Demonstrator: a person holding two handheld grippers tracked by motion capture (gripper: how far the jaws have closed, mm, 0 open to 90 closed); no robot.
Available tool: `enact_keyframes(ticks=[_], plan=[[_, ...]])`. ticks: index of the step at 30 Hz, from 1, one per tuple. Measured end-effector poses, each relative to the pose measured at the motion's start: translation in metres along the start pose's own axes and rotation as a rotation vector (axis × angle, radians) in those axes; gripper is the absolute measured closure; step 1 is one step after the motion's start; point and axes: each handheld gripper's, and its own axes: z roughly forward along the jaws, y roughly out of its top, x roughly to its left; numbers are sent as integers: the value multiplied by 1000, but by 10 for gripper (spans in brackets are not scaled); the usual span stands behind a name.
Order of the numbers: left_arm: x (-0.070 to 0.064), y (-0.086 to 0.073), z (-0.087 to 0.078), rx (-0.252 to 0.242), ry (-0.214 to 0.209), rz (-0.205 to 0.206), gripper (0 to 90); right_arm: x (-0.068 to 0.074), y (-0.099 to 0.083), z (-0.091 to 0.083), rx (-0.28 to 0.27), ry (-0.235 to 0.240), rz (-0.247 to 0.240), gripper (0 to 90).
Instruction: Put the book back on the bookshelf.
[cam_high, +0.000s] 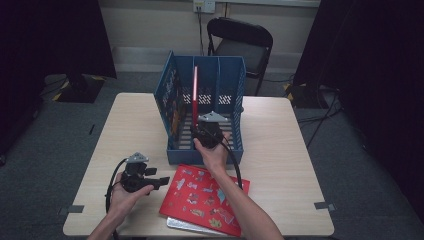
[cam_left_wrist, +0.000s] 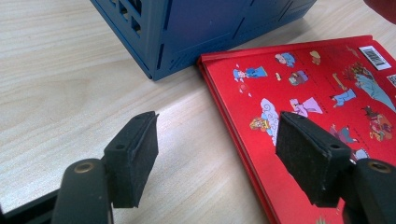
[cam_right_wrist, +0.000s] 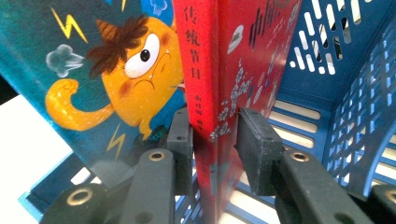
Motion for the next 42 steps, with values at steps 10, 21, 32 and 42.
enact_keyframes(ticks=[10, 21, 32, 42], plan=[[1, 0, 0, -2, -1, -2, 295, -4, 7, 9, 18, -11, -4, 678], [0, 1, 2, 2, -1, 3, 296, -4, 8, 11, 21, -15, -8, 677], [1, 0, 2, 9, -8, 8, 298, -6, 9, 5, 14, 1, -14, 561], [-3, -1, 3, -3, -31, -7, 381, -6, 2, -21, -8, 75, -15, 472]])
